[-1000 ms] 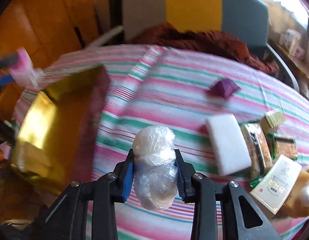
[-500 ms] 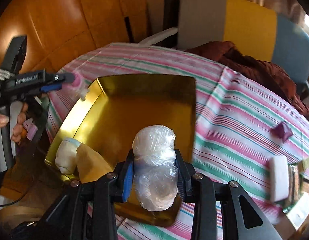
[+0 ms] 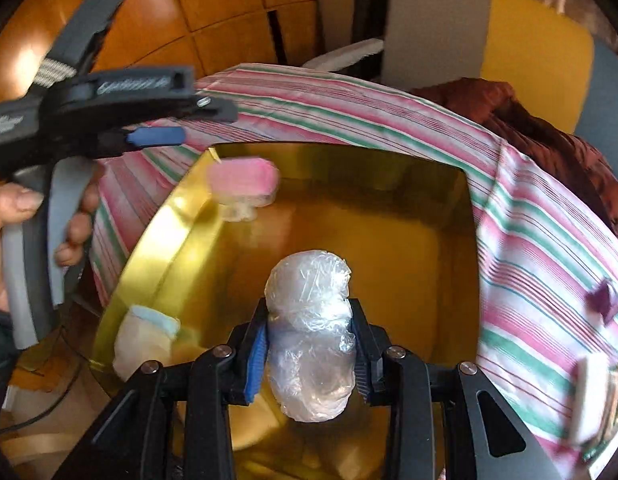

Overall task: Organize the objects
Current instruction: 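Carry roller and wrapped ball into the gold tray and release both, then move both tools back toward the remaining items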

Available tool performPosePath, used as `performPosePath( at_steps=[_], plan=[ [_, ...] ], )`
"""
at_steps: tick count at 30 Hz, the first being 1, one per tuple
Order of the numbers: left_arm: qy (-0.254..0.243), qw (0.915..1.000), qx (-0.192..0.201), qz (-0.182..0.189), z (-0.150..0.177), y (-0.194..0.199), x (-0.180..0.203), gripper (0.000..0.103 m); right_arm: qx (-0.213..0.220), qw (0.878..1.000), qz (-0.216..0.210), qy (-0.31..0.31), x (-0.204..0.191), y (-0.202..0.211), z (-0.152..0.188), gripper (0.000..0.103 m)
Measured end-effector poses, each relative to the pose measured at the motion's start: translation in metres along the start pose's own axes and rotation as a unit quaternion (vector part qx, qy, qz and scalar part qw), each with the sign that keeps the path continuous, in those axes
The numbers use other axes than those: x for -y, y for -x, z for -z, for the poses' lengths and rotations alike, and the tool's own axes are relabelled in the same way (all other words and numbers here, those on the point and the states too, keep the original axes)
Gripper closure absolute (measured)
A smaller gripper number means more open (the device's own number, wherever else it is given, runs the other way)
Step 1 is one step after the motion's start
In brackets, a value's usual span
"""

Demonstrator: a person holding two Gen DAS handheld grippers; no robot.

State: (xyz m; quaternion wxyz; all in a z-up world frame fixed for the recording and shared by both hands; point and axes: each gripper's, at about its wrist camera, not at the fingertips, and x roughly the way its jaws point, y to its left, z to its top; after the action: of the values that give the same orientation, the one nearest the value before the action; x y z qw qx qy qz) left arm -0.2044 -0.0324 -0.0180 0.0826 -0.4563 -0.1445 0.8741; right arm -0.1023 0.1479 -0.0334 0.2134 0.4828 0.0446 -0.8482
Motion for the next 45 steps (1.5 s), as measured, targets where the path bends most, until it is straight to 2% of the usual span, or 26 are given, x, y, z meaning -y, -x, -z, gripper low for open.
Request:
performPosePath(
  at_steps=[3,7,9,11,13,16,18,20,25,30,36,45],
  plan=[
    [0.009,0.9998,0.015,-0.001,0.005,0.012,-0.005,0.026,-0.006,1.000,-0.022,0.018,-0.016,-0.010,-0.003,0.066],
    [0.011,0.9993,0.034,-0.009,0.021,0.033,-0.013,0.028,-0.017,0.994,-0.090,0.051,-0.043,-0.021,-0.001,0.062],
    [0.002,0.9989,0.043,-0.020,0.032,0.044,-0.013,0.028,-0.017,0.991,-0.116,0.060,-0.052,-0.022,0.004,0.047],
    [-0.005,0.9983,0.052,-0.028,0.043,0.054,-0.013,0.028,-0.012,0.991,-0.120,0.061,-0.054,-0.021,0.007,0.039],
    [-0.017,0.9973,0.059,-0.040,0.054,0.063,-0.011,0.028,-0.007,0.991,-0.123,0.053,-0.053,-0.017,0.009,0.038],
    [-0.033,0.9947,0.076,-0.062,0.071,0.076,-0.006,0.028,0.000,0.992,-0.116,0.047,-0.051,-0.008,0.015,0.037],
    [-0.040,0.9923,0.089,-0.076,0.082,0.085,-0.001,0.028,0.005,0.993,-0.109,0.042,-0.048,-0.003,0.019,0.030],
    [-0.040,0.9909,0.096,-0.086,0.088,0.091,0.002,0.028,0.011,0.995,-0.098,0.035,-0.046,0.000,0.023,0.028],
    [-0.033,0.9896,0.109,-0.088,0.105,0.104,0.007,0.028,0.027,0.997,-0.069,0.014,-0.039,0.012,0.035,0.024],
    [-0.064,0.9852,0.117,-0.108,0.120,0.111,0.023,0.028,0.047,0.998,-0.044,0.000,-0.032,0.028,0.045,0.019],
    [-0.076,0.9858,0.114,-0.097,0.129,0.115,0.038,0.028,0.077,0.997,-0.012,-0.015,-0.023,0.050,0.053,0.014],
    [-0.119,0.9810,0.118,-0.097,0.141,0.121,0.065,0.028,0.108,0.993,0.022,-0.048,0.000,0.077,0.065,0.010]
  ],
)
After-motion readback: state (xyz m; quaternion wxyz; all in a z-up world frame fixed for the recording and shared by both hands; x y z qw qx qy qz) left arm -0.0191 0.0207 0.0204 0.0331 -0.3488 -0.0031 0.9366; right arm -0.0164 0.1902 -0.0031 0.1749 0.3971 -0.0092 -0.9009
